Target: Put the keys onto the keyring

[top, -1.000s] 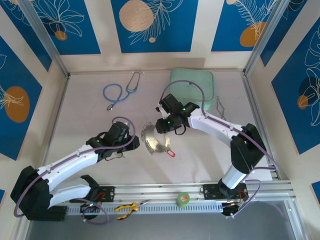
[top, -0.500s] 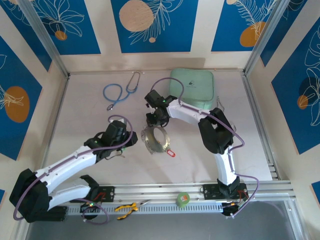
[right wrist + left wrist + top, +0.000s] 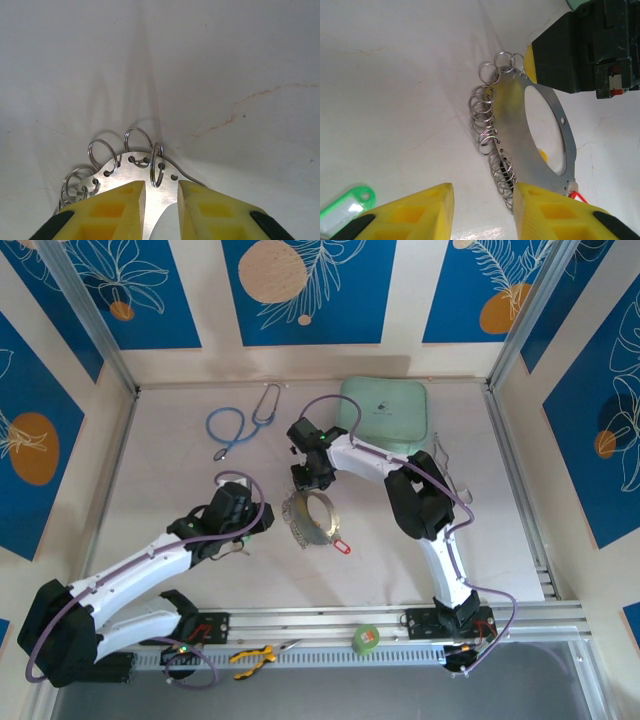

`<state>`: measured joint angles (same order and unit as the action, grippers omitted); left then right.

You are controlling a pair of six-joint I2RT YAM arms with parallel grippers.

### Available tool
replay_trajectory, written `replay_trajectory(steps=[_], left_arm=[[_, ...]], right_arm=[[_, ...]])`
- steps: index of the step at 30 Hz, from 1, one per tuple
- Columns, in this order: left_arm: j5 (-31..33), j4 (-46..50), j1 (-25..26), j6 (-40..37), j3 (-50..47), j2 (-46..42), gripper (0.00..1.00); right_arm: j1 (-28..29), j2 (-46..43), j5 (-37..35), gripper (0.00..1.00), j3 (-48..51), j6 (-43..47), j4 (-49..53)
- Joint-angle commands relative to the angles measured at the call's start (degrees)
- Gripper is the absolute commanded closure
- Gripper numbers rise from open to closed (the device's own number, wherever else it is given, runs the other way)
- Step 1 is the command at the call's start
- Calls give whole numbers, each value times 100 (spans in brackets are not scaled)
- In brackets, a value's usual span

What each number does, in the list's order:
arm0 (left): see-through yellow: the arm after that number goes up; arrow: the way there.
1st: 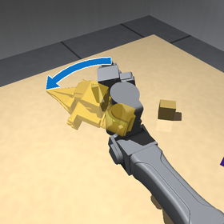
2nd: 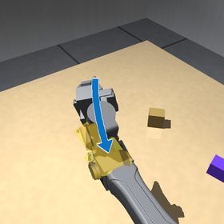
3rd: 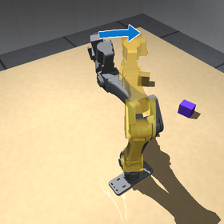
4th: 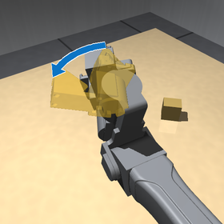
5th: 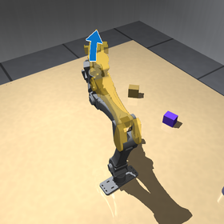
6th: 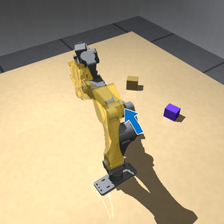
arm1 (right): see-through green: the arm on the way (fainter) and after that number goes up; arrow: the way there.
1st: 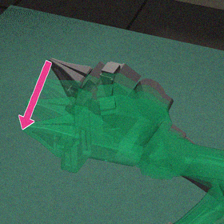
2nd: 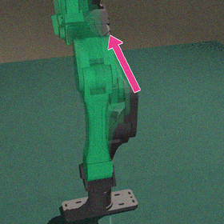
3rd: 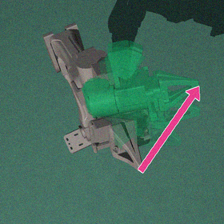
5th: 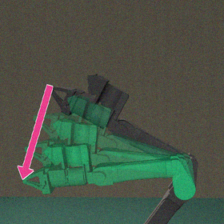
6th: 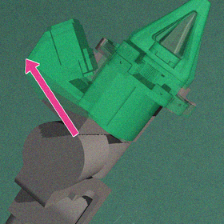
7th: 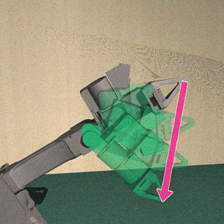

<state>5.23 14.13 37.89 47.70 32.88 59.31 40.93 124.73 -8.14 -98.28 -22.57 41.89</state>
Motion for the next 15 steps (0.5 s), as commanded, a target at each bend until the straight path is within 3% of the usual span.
replay_trajectory(steps=[1,15], left_arm=[[117,-82,-50,-20,-36,-80,64],[142,-76,-52,-7,-45,-134,65]], right_arm=[[-35,157,244,77,-200,77,162],[-102,357,210,90,-367,19,194]])
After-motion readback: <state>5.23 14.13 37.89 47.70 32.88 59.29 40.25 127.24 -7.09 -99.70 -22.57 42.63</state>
